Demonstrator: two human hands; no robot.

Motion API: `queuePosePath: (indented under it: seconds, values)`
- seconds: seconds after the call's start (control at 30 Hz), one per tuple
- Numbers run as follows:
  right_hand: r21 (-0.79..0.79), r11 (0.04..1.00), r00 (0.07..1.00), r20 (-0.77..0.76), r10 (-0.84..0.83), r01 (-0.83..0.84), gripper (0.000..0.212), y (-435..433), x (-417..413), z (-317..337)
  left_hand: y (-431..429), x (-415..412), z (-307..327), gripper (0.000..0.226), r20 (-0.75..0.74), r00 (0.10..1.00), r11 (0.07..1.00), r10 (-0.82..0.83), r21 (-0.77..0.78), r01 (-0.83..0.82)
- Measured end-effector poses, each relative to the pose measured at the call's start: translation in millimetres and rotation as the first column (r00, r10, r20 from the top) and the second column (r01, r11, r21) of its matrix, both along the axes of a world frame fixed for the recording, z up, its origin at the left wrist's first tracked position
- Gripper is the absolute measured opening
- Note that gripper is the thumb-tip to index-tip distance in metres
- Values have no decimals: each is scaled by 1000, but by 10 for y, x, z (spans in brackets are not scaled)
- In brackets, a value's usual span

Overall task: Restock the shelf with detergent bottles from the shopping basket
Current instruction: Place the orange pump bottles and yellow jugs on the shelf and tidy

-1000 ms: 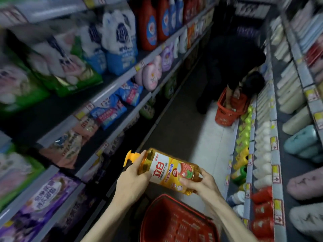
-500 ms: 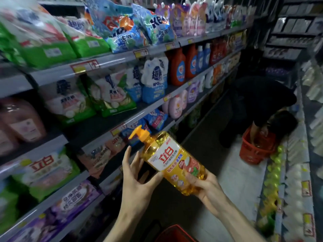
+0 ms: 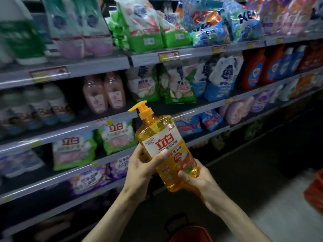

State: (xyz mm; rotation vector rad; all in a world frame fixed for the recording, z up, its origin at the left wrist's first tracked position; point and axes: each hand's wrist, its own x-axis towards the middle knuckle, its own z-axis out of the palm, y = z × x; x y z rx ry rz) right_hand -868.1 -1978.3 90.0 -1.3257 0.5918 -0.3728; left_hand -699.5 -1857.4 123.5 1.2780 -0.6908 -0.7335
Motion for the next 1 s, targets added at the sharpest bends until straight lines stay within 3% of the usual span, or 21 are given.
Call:
queuePosePath:
  seconds: [0.07, 0.2, 0.37, 0.5, 0.73, 1.0]
  values:
    - [-89, 996, 999, -35, 26, -29, 71, 62, 206, 50, 185, 155, -3, 59, 21, 999, 999, 42, 13, -42]
    - [-246, 965, 995, -63, 76, -89, 85, 234, 720, 236, 660, 479, -34, 65, 90, 990, 992, 109, 54, -114]
    - [-325, 895, 952, -129, 278, -306, 60, 814, 1495, 426, 1423, 927, -22, 69, 111, 981, 980, 160, 100, -172]
    - [-383, 878, 958, -92, 272, -286, 46, 1456, 2072, 449, 2026, 1356, 14, 71, 94, 969, 964, 229, 116, -239]
    - [-397, 878, 954, 19, 300, -269, 48, 2474, 3033, 580, 3020, 2079, 134, 72, 149, 905, 906, 398, 88, -413]
    - [-349, 863, 887, 152, 436, -364, 52, 3312, 4164, 801, 4024, 2792, 470, 41, 199, 794, 808, 574, 20, -589]
